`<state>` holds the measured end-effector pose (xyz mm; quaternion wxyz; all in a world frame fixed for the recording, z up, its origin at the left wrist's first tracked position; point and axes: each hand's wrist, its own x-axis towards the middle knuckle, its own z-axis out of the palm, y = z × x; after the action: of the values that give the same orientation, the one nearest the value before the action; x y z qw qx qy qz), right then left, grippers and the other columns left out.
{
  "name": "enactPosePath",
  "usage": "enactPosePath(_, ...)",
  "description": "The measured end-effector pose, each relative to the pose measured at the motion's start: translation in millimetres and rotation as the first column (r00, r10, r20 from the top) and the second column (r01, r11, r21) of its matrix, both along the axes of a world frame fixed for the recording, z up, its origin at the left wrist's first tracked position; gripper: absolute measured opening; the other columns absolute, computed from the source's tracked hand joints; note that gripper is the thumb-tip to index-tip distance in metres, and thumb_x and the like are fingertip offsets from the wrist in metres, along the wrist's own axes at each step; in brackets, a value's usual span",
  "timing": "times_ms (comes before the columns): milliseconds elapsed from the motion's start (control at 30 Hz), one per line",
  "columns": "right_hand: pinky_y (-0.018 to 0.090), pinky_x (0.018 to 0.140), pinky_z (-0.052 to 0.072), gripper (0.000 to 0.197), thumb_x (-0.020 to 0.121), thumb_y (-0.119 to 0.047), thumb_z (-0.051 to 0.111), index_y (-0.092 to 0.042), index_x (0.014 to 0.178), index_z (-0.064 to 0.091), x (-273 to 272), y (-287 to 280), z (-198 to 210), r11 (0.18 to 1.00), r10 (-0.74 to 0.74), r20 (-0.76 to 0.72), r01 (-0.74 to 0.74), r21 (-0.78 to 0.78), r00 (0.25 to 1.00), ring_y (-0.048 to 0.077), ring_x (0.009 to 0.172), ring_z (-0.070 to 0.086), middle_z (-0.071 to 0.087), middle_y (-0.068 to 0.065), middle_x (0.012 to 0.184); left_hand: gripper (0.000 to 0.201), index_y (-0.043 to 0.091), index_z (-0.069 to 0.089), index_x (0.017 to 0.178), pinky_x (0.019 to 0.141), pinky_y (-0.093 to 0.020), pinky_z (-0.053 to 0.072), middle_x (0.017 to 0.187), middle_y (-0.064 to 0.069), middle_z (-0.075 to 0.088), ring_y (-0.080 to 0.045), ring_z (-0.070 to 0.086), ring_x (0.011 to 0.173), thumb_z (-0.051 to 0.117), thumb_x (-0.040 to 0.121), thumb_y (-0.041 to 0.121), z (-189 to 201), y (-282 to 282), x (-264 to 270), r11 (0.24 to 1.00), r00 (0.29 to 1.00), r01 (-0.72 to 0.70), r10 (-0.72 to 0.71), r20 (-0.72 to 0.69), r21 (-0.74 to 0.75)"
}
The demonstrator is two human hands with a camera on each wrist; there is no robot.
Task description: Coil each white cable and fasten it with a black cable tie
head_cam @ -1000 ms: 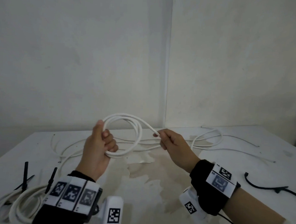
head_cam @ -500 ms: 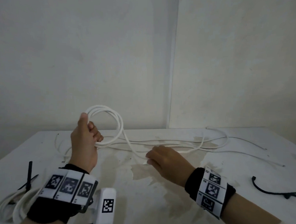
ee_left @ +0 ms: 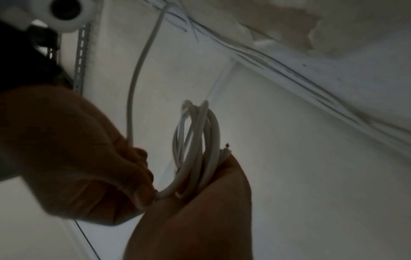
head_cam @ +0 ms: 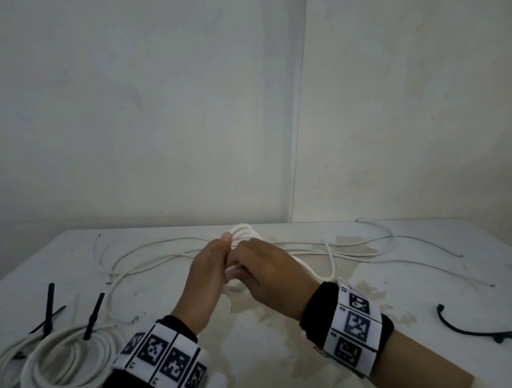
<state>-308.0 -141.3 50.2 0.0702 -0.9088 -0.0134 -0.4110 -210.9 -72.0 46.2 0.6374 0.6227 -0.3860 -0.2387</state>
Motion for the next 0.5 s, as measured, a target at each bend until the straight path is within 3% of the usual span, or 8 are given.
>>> enactPosePath(33,0.021,0.062,0.033,0.009,0.082,-0.008,0.054,0.0,0.077,0.057,-1.7,-1.5,1.8,0.998,0.004,-0.015,-0.003,0.07,1.0,0.012,0.068,0.041,0.059,0.011,0.071,0.041,0.005,0.061,0.074,0.055,-0.017,0.047,0.062,0.0,0.063,-0.015,0.059,0.064,0.038,0.098,0.029,1.2,0.3,-3.1,1.0,1.0,0.009,-0.009,0.007,0.022)
enactPosePath(100,0.017,0.063,0.033,0.008,0.08,-0.006,0.061,-0.003,0.079,0.054,-5.8,-5.0,6.6,0.975,-0.021,-0.039,0.029,0.221,0.999,0.005,0.069,0.043,0.055,0.005,0.073,0.047,0.019,0.06,0.06,0.046,-0.02,0.042,0.046,0.001,0.056,-0.013,0.055,0.049,0.035,0.099,0.029,4.4,2.2,-8.7,0.998,0.999,0.049,-0.047,-0.024,0.05)
enactPosePath(167,0.012,0.06,0.033,0.023,0.077,-0.011,0.07,-0.012,0.076,0.047,-9.1,-9.9,11.7,0.939,-0.055,-0.03,0.062,0.338,0.998,-0.002,0.064,0.041,0.042,-0.01,0.074,0.057,0.023,0.05,0.044,0.041,-0.022,0.029,0.041,0.003,0.034,-0.011,0.033,0.037,0.035,0.099,0.032,8.3,4.4,-13.4,0.993,0.989,0.106,-0.1,-0.106,0.052)
enactPosePath(233,0.01,0.057,0.031,0.033,0.073,-0.016,0.075,-0.016,0.072,0.042,-10.5,-15.4,14.3,0.945,-0.052,0.041,0.036,0.325,0.998,-0.002,0.059,0.036,0.034,-0.015,0.072,0.053,0.018,0.039,0.046,0.038,-0.019,0.022,0.043,0.007,0.024,-0.008,0.02,0.037,0.038,0.098,0.031,12.4,6.6,-14.7,0.99,0.979,0.131,-0.122,-0.165,0.046)
enactPosePath(300,0.009,0.057,0.032,0.03,0.073,-0.018,0.075,-0.01,0.07,0.046,-12.1,-18.9,15.9,0.945,-0.058,0.076,0.03,0.326,0.995,-0.002,0.06,0.035,0.035,-0.011,0.072,0.048,0.014,0.034,0.053,0.037,-0.019,0.02,0.043,0.007,0.023,-0.008,0.018,0.037,0.039,0.097,0.032,14.4,8.1,-12.8,0.987,0.972,0.156,-0.145,-0.184,0.043)
enactPosePath(367,0.009,0.058,0.034,0.027,0.075,-0.018,0.074,-0.014,0.071,0.048,-16.8,-25.3,19.7,0.903,-0.129,0.087,0.08,0.421,0.988,-0.003,0.062,0.04,0.038,-0.009,0.071,0.045,0.014,0.033,0.056,0.039,-0.02,0.019,0.043,0.006,0.023,-0.008,0.017,0.037,0.042,0.095,0.034,15.7,10.8,-10.4,0.983,0.965,0.178,-0.167,-0.204,0.034)
enactPosePath(500,0.011,0.056,0.033,0.021,0.09,-0.022,0.057,-0.015,0.07,0.057,-27.2,-37.7,20.9,0.779,-0.189,-0.071,0.194,0.596,0.979,-0.004,0.057,0.047,0.049,-0.009,0.064,0.045,0.015,0.03,0.054,0.039,-0.022,0.018,0.042,0.005,0.021,-0.009,0.015,0.034,0.048,0.091,0.035,16.1,15.1,-10.0,0.982,0.944,0.186,-0.173,-0.28,0.02)
